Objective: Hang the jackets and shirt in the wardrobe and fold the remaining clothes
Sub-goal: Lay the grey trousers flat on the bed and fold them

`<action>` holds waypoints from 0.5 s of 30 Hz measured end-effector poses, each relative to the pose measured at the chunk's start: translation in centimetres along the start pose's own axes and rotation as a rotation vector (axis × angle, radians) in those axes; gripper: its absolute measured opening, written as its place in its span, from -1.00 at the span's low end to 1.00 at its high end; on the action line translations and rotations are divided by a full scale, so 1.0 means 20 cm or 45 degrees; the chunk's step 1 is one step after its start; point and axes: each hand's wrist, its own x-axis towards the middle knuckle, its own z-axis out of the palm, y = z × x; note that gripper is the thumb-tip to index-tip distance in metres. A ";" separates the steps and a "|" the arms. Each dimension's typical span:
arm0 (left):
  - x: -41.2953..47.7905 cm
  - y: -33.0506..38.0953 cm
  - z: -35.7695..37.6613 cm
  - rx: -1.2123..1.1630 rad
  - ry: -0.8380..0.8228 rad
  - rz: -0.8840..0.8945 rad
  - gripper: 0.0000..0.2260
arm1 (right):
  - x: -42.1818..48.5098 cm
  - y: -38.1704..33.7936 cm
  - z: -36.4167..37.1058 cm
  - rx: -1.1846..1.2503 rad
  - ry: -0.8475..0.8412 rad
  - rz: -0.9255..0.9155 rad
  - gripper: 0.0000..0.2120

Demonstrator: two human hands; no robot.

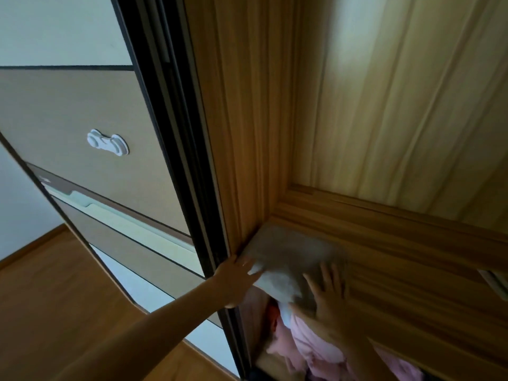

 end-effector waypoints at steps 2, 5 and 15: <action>0.03 0.07 0.04 -0.126 -0.079 -0.011 -0.25 | -0.02 0.03 0.05 0.014 -0.096 -0.024 -0.15; 0.08 0.09 0.06 -0.183 -0.086 -0.057 -0.20 | 0.06 0.06 0.07 0.063 -0.164 -0.008 -0.18; 0.14 0.08 -0.02 -0.395 -0.093 -0.133 -0.35 | 0.24 0.08 -0.02 -0.069 -0.213 -0.110 -0.13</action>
